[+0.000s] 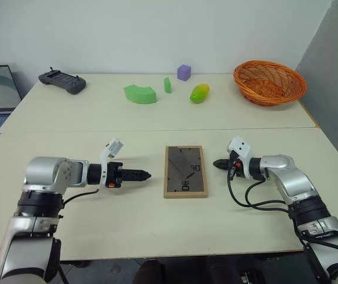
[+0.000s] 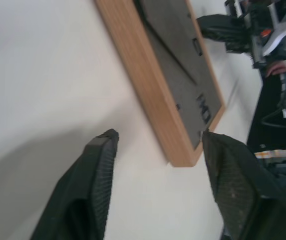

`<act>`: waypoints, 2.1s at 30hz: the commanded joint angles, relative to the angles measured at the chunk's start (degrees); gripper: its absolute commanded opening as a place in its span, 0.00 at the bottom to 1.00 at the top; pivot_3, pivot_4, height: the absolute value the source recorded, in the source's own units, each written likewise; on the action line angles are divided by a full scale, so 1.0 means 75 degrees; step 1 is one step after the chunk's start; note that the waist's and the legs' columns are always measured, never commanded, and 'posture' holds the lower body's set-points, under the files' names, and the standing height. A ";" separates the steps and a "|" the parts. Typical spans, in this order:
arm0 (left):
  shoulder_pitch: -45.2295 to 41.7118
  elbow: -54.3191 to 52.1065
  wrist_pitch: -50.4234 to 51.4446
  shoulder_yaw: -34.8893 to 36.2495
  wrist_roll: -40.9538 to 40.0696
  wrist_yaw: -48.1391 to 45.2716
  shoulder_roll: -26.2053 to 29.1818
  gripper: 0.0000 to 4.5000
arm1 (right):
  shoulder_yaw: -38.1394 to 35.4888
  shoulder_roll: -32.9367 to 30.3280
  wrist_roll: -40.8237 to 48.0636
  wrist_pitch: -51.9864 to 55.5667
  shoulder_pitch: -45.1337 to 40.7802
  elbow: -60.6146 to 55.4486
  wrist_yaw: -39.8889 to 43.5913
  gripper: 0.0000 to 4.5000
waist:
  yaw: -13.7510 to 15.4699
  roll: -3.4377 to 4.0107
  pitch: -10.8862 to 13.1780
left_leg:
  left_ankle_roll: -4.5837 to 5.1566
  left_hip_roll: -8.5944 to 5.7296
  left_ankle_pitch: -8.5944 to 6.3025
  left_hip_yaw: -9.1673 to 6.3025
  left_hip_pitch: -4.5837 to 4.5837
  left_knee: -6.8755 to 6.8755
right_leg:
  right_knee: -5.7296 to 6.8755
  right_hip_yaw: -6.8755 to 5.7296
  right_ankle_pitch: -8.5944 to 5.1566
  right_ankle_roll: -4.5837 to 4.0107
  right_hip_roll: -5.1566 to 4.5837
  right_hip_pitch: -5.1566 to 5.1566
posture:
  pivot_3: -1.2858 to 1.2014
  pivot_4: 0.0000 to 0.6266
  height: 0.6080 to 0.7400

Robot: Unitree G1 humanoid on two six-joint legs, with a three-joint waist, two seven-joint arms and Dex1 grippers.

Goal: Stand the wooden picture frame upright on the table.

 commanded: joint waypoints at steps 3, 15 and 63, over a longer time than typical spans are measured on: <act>-0.0006 0.0591 -0.0181 -0.0441 -0.0074 -0.0433 -0.0298 0.97 | -0.0157 -0.0092 0.0124 0.0039 0.0146 -0.0543 0.0075 0.00 | 0.0001 0.0000 0.0000 | -0.0003 0.0000 0.0002 0.0002 -0.0001 0.0001 | -0.0001 0.0005 0.0000 0.0000 0.0000 -0.0001 | 0.52 0.24 1.00; -0.0357 0.2259 -0.0483 -0.0714 0.0430 0.0000 -0.1183 1.00 | 0.0057 -0.0021 0.0257 0.0537 0.0521 -0.1352 0.0160 0.00 | 0.0085 0.0034 -0.0049 | 0.0025 -0.0009 -0.0014 0.0000 0.0016 0.0009 | 0.0010 0.0002 0.0002 0.0003 -0.0008 0.0019 | 0.52 0.24 1.00; -0.0389 0.0124 0.0162 0.0428 -0.0829 0.0370 -0.1410 0.28 | -0.0257 0.0608 0.0234 0.0780 0.0161 -0.1089 -0.0541 0.00 | 0.0021 0.0060 -0.0074 | 0.0028 -0.0008 -0.0017 -0.0017 -0.0002 0.0034 | 0.0004 0.0008 0.0002 0.0004 0.0000 0.0013 | 0.52 0.24 1.00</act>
